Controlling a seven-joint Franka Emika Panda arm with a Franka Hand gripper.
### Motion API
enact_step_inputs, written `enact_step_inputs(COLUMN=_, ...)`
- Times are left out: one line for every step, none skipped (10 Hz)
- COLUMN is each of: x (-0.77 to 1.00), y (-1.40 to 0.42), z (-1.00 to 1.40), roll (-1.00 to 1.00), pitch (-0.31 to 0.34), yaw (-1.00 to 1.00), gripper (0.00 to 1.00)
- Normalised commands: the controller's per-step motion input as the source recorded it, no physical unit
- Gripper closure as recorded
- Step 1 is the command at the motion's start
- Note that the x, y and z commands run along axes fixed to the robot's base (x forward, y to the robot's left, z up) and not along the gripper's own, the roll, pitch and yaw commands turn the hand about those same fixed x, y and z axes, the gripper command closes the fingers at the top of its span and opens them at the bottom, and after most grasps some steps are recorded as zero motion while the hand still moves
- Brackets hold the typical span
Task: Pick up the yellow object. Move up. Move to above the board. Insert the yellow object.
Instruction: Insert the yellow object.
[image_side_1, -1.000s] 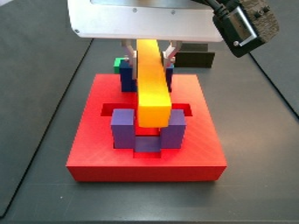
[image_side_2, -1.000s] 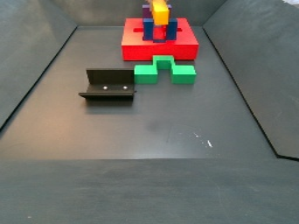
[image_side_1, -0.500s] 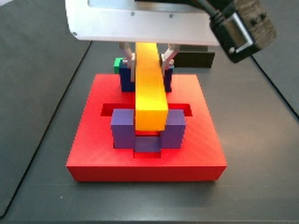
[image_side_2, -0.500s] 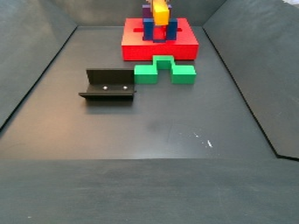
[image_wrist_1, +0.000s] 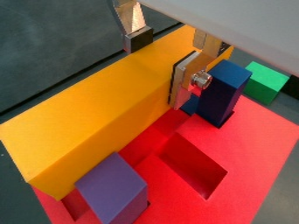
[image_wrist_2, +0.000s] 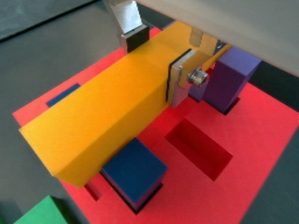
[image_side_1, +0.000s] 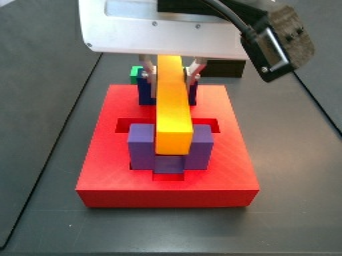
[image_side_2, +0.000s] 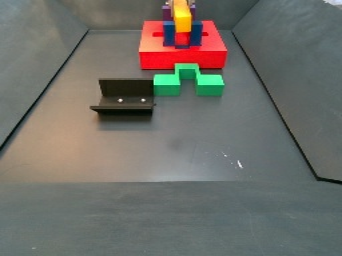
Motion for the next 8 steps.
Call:
enact_step_inputs(x=0.37, y=-0.12, z=-0.17, roll=0.13, pitch=0.099, yaw=0.0, gripper=1.0)
enact_step_inputs(x=0.3, y=-0.09, z=-0.23, roll=0.15, pitch=0.083, yaw=0.0, gripper=1.0)
enact_step_inputs(x=0.14, y=-0.03, z=-0.29, roll=0.17, pitch=0.057, yaw=0.0, gripper=1.0)
enact_step_inputs(x=0.0, y=0.0, z=-0.3, roll=0.15, pitch=0.017, yaw=-0.02, gripper=1.0)
enact_step_inputs(x=-0.05, y=0.0, z=-0.3, roll=0.1, pitch=0.0, yaw=0.0, gripper=1.0)
enact_step_inputs(x=-0.02, y=0.0, z=-0.29, roll=0.04, pitch=-0.02, yaw=0.0, gripper=1.0)
enact_step_inputs(x=0.0, y=0.0, z=-0.26, roll=0.0, pitch=-0.051, yaw=0.0, gripper=1.0)
enact_step_inputs(x=0.0, y=0.0, z=-0.26, roll=0.0, pitch=-0.064, yaw=0.0, gripper=1.0)
